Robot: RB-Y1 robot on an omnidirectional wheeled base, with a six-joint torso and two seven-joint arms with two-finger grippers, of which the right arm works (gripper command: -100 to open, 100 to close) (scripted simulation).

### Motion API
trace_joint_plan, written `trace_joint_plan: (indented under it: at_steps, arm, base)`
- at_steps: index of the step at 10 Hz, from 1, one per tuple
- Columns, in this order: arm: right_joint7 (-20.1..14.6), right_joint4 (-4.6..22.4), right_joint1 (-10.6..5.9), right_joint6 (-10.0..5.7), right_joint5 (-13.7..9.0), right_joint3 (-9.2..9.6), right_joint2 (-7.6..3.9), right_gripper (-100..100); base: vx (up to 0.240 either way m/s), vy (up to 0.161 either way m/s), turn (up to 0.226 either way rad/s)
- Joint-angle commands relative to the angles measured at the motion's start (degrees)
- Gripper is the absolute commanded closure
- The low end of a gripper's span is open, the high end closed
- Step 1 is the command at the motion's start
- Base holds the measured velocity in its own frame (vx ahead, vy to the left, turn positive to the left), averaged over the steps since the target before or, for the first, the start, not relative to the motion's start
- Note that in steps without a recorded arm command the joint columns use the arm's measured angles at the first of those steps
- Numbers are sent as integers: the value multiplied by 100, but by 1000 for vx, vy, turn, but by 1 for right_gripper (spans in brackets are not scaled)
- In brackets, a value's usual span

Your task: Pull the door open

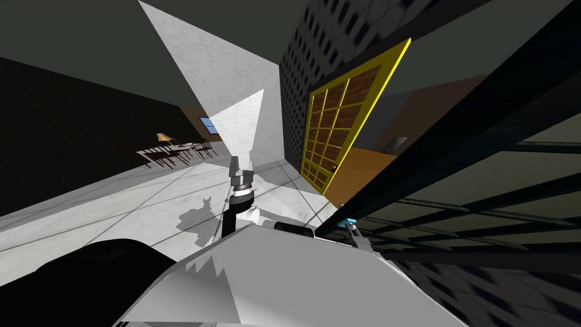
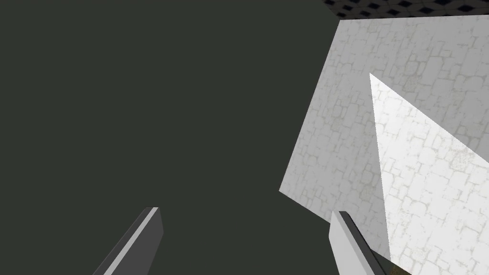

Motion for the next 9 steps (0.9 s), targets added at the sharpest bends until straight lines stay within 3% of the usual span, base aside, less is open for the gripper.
trace_joint_plan:
  at_steps: [1,9]
  arm:
    - [-47,54,-21,-72,30,36,-11,100]
    - [-286,371,-133,-365,145,184,-89,100]
  base:
    - [-210,-57,141]
    - [-213,-53,134]
